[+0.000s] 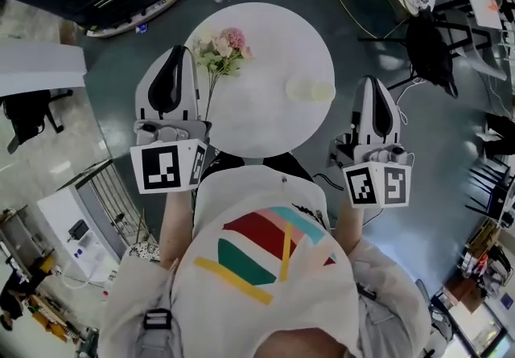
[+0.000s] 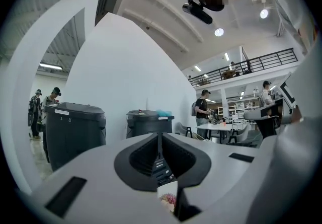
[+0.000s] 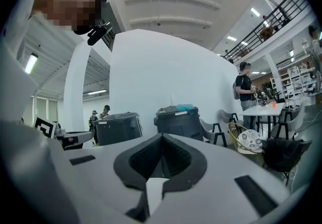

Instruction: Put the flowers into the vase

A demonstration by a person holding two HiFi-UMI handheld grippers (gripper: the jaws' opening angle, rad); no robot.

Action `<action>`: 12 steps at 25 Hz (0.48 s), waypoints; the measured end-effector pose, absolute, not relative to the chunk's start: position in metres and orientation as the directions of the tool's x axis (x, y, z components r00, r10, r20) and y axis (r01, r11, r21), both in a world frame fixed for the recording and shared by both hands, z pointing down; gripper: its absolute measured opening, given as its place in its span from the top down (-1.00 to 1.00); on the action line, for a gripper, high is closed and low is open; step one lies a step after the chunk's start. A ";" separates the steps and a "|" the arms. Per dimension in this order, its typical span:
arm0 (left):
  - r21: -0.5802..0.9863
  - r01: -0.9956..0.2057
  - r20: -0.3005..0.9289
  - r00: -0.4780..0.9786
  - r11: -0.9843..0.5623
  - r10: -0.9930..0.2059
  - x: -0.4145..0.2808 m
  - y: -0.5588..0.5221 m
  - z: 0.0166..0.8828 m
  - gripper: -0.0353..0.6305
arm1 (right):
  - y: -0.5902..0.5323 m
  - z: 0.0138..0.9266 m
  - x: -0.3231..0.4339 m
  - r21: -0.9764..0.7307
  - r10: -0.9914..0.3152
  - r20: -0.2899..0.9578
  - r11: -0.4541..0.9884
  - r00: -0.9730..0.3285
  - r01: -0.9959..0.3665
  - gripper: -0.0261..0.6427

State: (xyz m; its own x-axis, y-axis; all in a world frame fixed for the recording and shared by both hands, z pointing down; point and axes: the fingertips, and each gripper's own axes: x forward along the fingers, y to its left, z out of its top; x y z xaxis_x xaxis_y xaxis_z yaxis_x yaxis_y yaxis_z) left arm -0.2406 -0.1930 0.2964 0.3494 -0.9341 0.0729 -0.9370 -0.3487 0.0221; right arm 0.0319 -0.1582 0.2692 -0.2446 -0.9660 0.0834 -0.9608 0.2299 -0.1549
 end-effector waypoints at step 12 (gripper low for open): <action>0.070 -0.938 0.179 0.348 -0.341 -0.920 -0.224 -0.223 0.326 0.23 | -0.184 0.276 0.054 -0.153 -0.961 0.094 0.244 -0.260 -0.958 0.89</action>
